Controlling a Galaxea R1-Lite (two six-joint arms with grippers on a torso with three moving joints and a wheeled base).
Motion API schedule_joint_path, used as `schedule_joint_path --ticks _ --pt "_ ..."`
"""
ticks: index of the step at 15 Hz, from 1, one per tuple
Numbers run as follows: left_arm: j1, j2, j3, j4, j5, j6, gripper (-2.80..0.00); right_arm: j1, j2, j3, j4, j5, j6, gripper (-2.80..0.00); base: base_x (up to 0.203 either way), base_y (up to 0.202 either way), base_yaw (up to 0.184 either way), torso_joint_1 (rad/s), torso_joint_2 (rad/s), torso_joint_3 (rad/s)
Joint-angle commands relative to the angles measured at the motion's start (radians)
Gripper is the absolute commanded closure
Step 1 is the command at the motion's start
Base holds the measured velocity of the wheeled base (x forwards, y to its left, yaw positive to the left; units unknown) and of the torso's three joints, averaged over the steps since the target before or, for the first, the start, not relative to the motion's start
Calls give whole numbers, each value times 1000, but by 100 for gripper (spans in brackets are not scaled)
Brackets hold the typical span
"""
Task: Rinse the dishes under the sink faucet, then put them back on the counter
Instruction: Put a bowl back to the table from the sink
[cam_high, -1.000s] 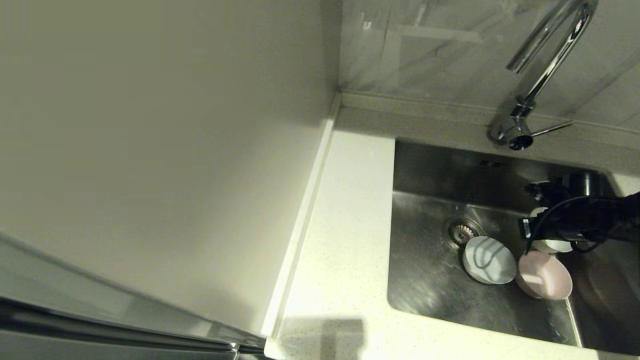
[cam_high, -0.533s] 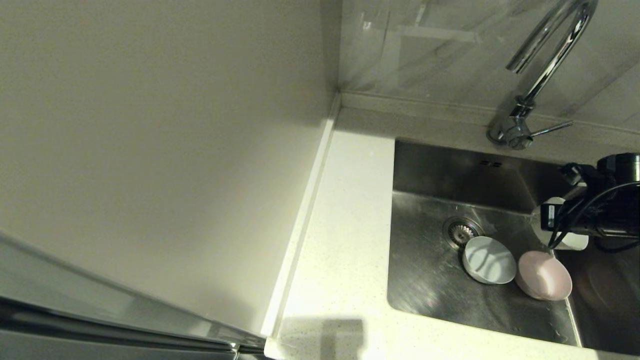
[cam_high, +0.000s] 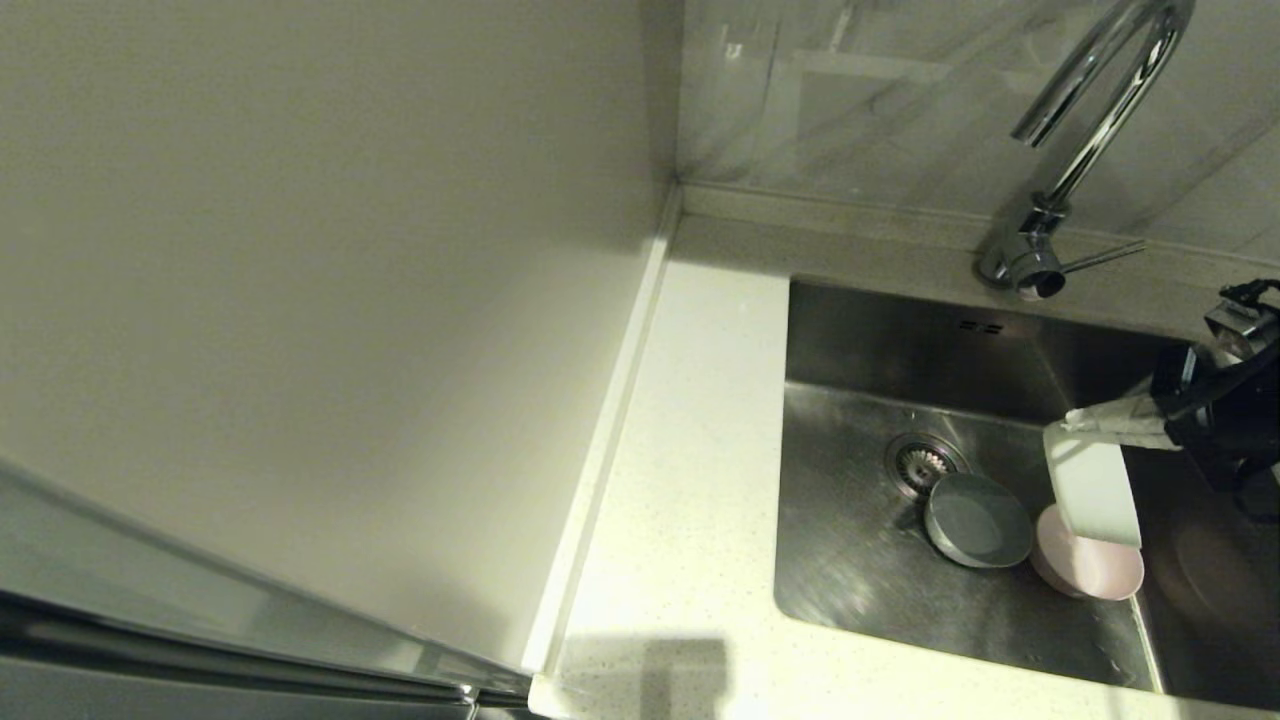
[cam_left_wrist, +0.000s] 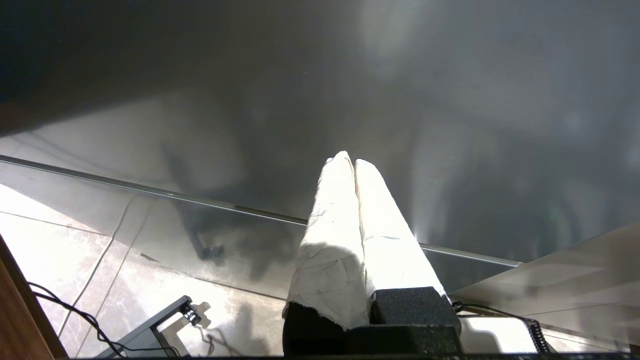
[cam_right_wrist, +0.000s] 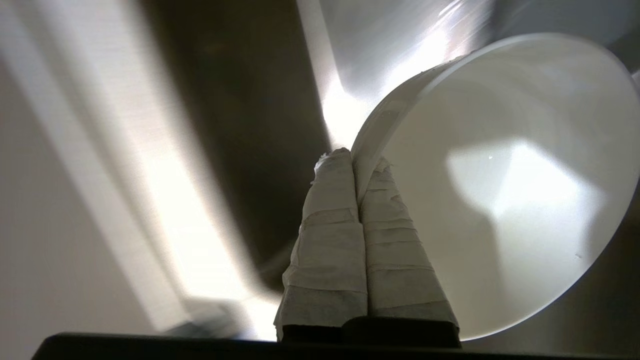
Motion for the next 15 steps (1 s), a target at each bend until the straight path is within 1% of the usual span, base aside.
schedule_joint_path --ticks 1,3,4,6,7,8,9,11,12,13,14,15 --pt "0 -3 0 -1 0 -1 0 27 -36 -154 184 90 172 0 0 0 0 0 0 0" --pt "0 -3 0 -1 0 -1 0 36 -17 -356 377 226 334 0 0 0 0 0 0 0" --pt "0 -3 0 -1 0 1 0 38 0 -451 461 296 408 0 0 0 0 0 0 0" --pt "0 -5 0 -1 0 -1 0 42 43 -622 611 435 586 0 0 0 0 0 0 0" --pt "0 -3 0 -1 0 -1 0 46 72 -677 669 493 692 0 0 0 0 0 0 0" --pt "0 -5 0 -1 0 -1 0 55 101 -697 698 538 764 0 0 0 0 0 0 0" --pt "0 -3 0 -1 0 -1 0 61 117 -701 707 559 793 0 0 0 0 0 0 0" --pt "0 -3 0 -1 0 -1 0 62 137 -691 708 568 797 0 0 0 0 0 0 0" --pt "0 -4 0 -1 0 0 0 62 136 -682 701 560 786 0 0 0 0 0 0 0" --pt "0 -3 0 -1 0 -1 0 61 129 -676 692 553 748 0 0 0 0 0 0 0" --pt "0 -3 0 -1 1 -1 0 58 111 -660 683 535 645 0 0 0 0 0 0 0" --pt "-1 -4 0 -1 0 0 0 55 94 -642 680 484 510 0 0 0 0 0 0 0"
